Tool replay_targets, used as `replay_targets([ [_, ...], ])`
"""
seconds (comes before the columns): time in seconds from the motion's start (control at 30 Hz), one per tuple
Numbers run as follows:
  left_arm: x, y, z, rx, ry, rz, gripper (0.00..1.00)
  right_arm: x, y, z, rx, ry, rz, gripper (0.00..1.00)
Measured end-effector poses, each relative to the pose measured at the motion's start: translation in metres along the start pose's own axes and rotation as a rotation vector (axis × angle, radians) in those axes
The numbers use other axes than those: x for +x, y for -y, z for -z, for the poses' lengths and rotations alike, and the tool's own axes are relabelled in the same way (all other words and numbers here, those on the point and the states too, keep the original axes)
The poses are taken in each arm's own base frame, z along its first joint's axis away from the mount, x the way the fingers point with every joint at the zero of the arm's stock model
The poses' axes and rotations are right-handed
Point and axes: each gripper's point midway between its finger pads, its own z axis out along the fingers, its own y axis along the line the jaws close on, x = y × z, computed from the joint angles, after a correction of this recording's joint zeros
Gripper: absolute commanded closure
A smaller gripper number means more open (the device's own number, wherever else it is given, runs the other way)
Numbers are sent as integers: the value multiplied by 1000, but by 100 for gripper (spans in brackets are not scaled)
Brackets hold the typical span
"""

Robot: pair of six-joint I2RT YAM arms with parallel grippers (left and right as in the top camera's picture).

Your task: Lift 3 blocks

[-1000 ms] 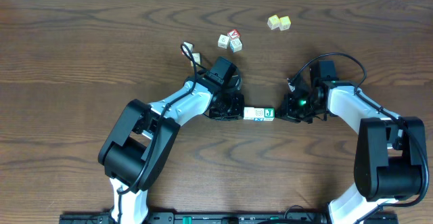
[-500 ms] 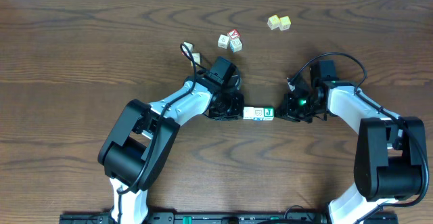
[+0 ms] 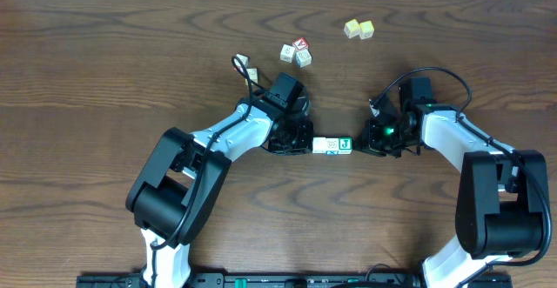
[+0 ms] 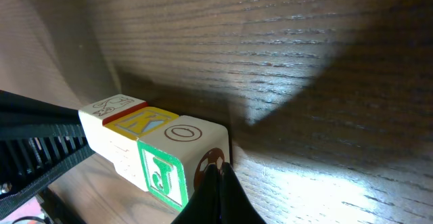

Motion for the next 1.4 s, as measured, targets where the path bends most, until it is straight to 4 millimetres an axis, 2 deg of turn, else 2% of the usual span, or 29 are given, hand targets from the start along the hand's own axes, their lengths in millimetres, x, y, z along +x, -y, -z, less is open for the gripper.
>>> replay_targets([
  [0.93,2,-4,2,-10,-10,6,93,-5,-9,-1,-39,15,21,99],
  [1.4,-2,1,17,-16,27,-26,93,-8,-12,-4,-32,31,34,99],
])
